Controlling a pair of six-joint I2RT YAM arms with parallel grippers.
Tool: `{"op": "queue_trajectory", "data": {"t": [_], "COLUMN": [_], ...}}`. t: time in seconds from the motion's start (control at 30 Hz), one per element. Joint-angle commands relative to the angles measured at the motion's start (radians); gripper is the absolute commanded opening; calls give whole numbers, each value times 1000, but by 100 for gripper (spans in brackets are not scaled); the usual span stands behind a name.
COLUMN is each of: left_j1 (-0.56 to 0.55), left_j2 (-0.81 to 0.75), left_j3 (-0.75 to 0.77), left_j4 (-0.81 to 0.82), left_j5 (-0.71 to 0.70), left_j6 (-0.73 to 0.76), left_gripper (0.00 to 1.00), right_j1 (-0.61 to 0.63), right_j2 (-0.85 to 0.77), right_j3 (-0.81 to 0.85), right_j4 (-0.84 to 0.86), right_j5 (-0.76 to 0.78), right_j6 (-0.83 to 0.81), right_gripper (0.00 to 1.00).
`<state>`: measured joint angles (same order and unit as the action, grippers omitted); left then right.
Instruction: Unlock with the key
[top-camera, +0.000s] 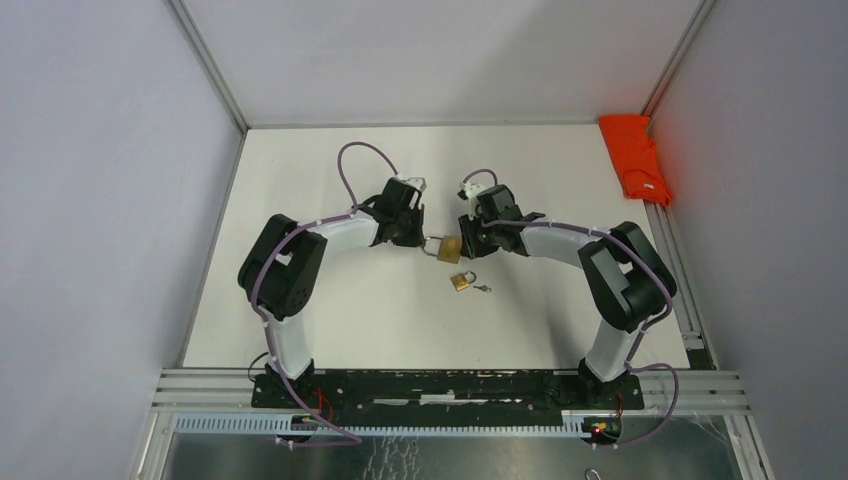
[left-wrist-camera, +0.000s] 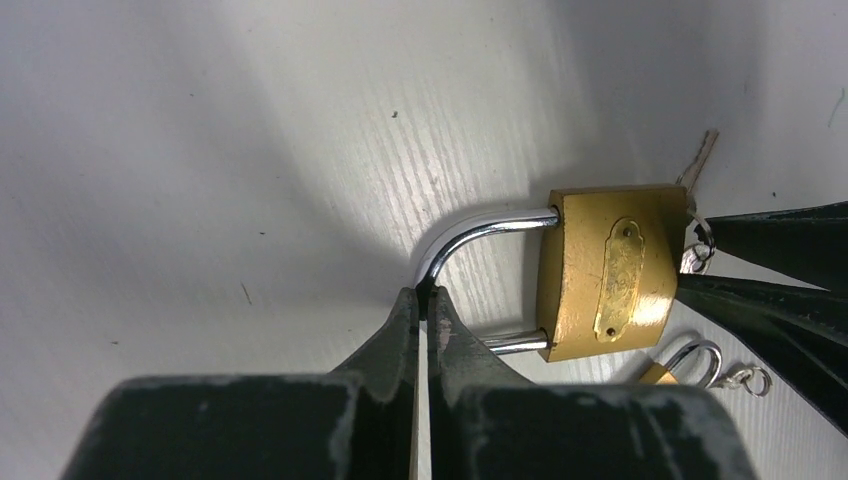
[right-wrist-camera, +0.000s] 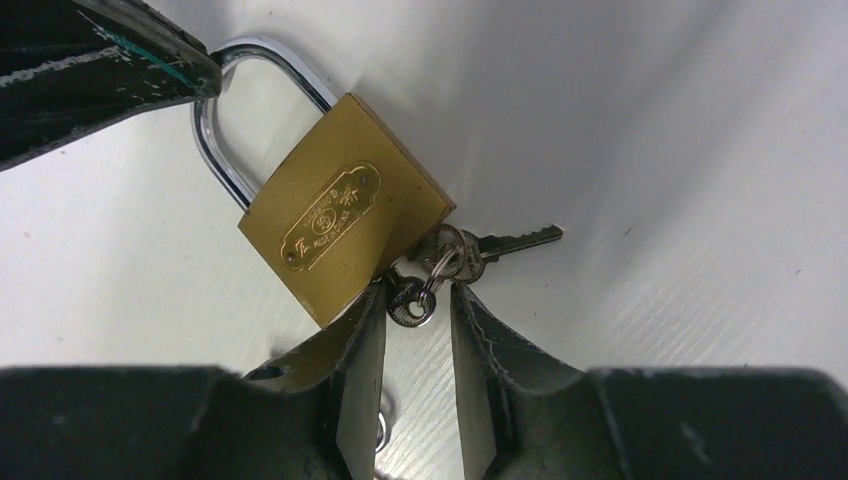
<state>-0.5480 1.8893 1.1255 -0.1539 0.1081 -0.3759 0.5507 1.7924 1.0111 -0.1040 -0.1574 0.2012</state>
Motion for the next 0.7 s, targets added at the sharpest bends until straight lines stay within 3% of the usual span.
{"op": "queue_trajectory", "data": {"t": [0.0, 0.3, 0.5, 0.67], "left_j1": [-8, -9, -8, 0], "left_j2": [29, 26, 31, 59], "left_j3": [-66, -82, -69, 3], "left_j4": [-93, -82, -90, -121], "left_j5": [61, 75, 66, 66], "left_j6": [-20, -22, -18, -4], "left_gripper": [2, 2, 2, 2], "right_j1": [-27, -53, -25, 47], "right_j2": [-62, -52, -170, -234], "right_j3": [-23, -45, -133, -143], "right_j4": [52, 70, 69, 15], "right_j5": [-51, -138, 2, 233], "right_j6": [80, 63, -42, -122], "right_gripper": [35, 31, 31, 31]}}
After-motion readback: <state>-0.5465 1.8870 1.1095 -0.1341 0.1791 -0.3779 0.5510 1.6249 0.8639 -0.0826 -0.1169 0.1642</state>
